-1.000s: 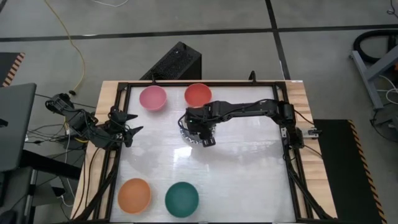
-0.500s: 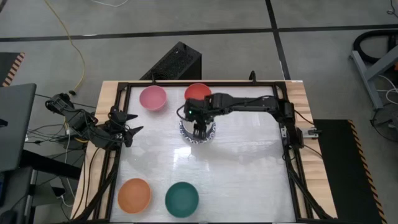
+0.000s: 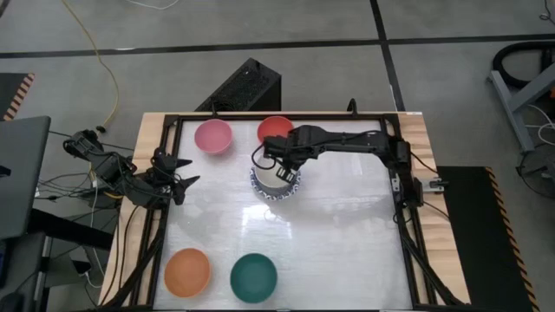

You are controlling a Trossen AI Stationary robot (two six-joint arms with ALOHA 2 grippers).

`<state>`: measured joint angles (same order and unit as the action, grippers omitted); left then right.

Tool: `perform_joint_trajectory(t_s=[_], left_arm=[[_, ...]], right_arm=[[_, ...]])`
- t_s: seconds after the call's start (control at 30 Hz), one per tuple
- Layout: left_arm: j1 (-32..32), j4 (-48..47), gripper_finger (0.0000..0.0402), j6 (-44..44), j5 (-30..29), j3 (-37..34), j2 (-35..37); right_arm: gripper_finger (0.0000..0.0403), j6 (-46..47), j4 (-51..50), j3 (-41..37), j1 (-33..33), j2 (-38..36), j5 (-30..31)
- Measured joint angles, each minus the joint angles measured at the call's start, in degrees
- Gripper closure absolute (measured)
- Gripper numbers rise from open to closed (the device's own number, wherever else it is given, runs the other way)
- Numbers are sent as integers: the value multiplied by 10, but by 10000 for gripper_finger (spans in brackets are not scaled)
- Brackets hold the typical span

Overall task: Nest bowls inside each other
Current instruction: Stack the white bowl on top of the blue bowl

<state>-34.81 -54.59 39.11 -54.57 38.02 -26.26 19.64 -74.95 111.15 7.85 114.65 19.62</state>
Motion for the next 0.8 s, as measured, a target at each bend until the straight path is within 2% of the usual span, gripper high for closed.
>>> perform_joint_trajectory(t_s=[0.43, 0.8], left_arm=[[0, 0, 123, 2, 8, 0, 0], [0, 0, 123, 2, 8, 0, 0]], right_arm=[[291, 0, 23, -72, 1, 0, 0], [291, -6, 39, -74, 1, 0, 13]])
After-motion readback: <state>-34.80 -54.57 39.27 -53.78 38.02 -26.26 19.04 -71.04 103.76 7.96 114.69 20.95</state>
